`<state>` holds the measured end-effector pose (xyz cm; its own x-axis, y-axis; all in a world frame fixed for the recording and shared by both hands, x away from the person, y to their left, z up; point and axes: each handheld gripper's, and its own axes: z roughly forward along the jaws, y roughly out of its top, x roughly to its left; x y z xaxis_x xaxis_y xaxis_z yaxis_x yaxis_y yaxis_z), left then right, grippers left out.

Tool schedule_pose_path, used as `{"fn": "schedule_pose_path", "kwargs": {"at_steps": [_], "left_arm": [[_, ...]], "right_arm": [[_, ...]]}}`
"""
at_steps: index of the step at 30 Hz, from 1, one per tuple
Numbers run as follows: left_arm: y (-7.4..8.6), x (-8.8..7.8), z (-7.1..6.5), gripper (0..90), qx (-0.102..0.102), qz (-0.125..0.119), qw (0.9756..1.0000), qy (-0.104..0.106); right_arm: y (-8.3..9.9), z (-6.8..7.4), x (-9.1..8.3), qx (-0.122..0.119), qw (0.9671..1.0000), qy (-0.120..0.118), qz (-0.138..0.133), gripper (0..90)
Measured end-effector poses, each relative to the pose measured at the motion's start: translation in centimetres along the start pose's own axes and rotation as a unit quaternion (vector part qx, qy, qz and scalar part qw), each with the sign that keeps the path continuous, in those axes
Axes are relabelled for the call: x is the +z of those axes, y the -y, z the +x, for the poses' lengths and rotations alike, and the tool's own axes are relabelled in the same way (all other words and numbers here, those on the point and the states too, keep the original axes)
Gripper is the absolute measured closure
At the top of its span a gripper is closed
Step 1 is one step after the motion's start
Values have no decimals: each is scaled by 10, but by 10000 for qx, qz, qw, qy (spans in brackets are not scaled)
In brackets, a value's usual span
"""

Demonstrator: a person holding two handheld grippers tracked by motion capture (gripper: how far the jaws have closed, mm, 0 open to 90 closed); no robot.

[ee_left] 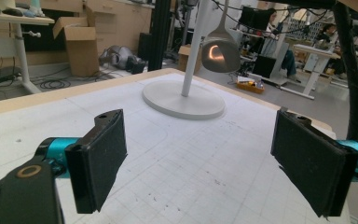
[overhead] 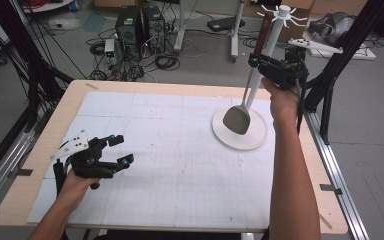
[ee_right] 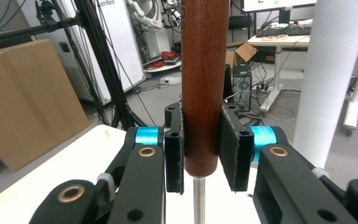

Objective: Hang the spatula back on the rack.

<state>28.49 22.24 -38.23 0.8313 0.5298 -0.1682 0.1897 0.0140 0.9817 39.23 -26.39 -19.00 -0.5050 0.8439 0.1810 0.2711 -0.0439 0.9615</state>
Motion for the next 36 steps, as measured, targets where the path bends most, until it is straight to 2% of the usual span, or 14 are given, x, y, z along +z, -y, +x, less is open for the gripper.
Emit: {"fn": "schedule_pose_path", "kwargs": {"at_steps": [7,17,20,23,27,30,34,36], "left_arm": [[0,0,0,184,4,1,10000,-4],[1,0,1,185,-17,12,10000,-22],[1,0,1,184,-25,12,10000,-37],[2,-1,2,184,-40,0,10000,-58],[4,-1,4,184,-73,3,9999,-113],[6,-1,6,184,-104,-5,9998,-193],[10,-2,9,183,-182,-32,9994,-296],[11,-3,10,183,-173,-33,9992,-351]], "right_arm": [[0,-6,-1,77,9998,163,-14,735],[7,-10,-7,11,9997,222,-74,703],[11,-10,-14,22,9996,266,-133,600],[18,-8,-23,-206,9987,450,-150,496],[34,-7,-37,-417,9972,612,-70,421],[52,-7,-48,-550,9964,650,-8,280],[80,-8,-62,-733,9958,512,177,207],[96,-8,-69,-774,9961,369,208,202]]}}
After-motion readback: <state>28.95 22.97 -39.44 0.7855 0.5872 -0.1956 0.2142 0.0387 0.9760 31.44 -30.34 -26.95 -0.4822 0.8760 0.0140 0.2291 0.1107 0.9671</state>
